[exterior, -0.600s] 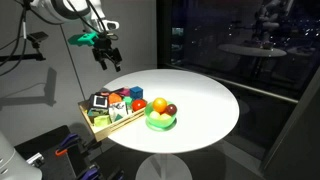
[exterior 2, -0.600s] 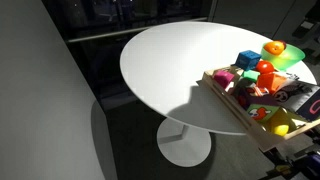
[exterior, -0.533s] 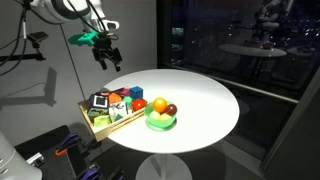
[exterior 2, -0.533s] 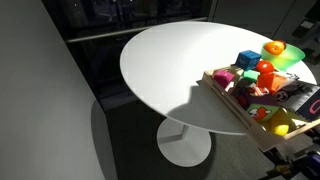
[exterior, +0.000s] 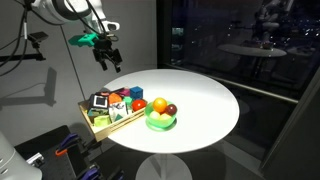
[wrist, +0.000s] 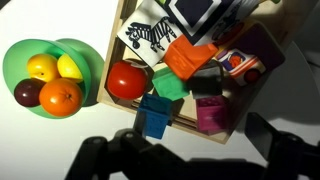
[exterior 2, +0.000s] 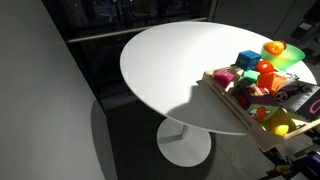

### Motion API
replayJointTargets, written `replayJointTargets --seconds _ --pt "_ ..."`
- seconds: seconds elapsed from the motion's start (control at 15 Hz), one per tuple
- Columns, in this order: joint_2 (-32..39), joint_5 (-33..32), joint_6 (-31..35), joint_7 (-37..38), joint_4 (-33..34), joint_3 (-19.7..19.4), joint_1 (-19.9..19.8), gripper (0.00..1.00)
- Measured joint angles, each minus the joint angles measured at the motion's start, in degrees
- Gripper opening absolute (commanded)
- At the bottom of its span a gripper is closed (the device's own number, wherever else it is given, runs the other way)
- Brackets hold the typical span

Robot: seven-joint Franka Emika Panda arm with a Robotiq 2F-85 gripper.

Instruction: Remove the blue block from the stack in the wooden tray and put it on the table

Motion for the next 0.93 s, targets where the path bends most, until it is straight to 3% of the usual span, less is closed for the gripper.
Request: replayJointTargets --seconds 0.93 --pt "12.41 -0.13 0.22 8.88 7.20 -0.12 -1.63 1.00"
